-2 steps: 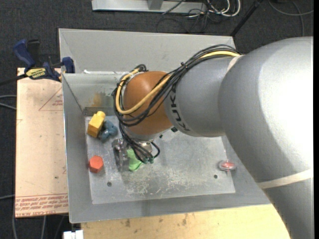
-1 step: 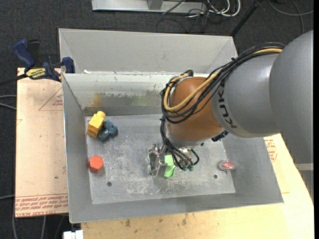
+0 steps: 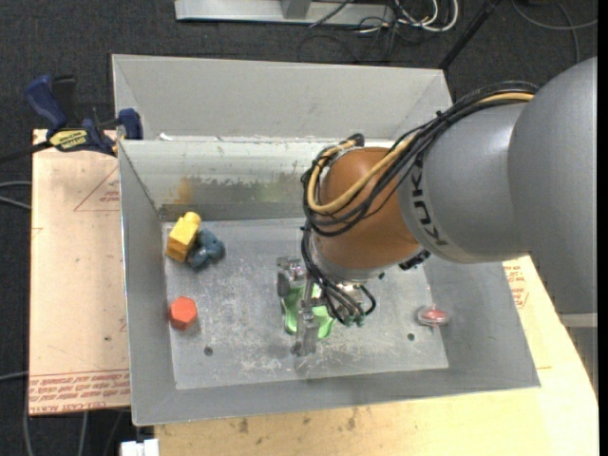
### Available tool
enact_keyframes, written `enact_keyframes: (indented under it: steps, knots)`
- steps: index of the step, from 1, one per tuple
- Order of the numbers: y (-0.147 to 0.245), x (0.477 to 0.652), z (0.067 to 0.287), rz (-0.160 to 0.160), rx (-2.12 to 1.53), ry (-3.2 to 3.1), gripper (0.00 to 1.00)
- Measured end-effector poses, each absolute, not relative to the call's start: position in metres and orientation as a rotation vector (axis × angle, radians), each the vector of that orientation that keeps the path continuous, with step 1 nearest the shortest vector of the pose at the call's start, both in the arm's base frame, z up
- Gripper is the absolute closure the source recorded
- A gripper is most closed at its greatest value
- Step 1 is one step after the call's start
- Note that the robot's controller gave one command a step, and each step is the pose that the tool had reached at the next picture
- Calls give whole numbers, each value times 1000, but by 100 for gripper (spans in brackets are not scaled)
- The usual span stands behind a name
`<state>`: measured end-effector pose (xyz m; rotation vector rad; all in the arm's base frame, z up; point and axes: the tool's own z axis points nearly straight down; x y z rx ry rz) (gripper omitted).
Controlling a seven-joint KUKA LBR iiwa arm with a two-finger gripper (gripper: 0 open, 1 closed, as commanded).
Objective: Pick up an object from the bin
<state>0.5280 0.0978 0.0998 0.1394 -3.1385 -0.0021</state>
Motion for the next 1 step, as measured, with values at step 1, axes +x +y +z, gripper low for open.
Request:
enact_keyframes:
  steps: [1]
  knots:
    - [56, 531, 97, 0, 803, -3039, 0]
